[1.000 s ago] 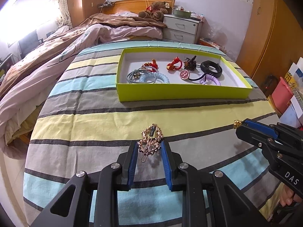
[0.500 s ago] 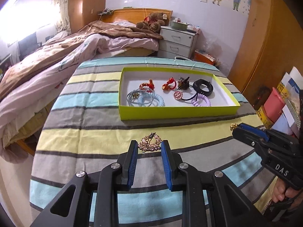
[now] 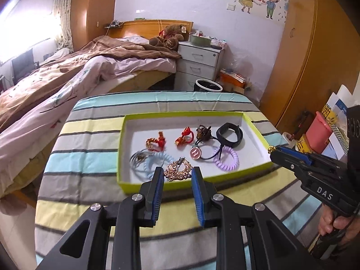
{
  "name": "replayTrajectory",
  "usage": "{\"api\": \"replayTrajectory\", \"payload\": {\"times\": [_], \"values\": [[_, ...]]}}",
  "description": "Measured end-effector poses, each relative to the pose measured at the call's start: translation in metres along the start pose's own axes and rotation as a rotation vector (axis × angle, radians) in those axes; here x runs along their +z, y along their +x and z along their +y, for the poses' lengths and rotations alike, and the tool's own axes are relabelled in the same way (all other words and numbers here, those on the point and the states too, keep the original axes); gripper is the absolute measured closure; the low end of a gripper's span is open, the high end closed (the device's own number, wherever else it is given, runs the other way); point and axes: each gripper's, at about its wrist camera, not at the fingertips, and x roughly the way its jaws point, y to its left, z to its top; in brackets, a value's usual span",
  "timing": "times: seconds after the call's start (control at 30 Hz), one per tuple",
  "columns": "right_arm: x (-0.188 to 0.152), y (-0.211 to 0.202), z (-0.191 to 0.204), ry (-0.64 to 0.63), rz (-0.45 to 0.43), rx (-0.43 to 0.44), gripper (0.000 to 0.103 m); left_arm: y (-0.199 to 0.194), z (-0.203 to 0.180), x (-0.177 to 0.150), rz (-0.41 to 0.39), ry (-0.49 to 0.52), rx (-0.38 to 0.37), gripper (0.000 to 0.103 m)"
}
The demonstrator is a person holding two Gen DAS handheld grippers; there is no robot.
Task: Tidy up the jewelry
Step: 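Carry the rose-gold clip and gold flower clip over the green lid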
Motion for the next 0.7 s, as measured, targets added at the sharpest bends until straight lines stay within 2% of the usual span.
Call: {"api": "replayTrajectory", "payload": {"times": [0.17, 0.33, 0.7], "values": [[0.011, 0.028, -0.015, 0.000, 0.050, -0.033, 0.082, 0.023, -0.010, 0.006, 0.029, -0.003, -0.045, 0.078], [0.015, 0.054, -0.024, -0.008, 0.107, -0.050, 0.082, 0.049, -0.018, 0.009, 0.070, 0.002, -0.060, 0.078], [0.010, 0.075, -0.028, -0.061, 0.176, -0.097, 0.082, 0.081, -0.020, 0.005, 0.133, 0.002, -0.064, 0.078]]}}
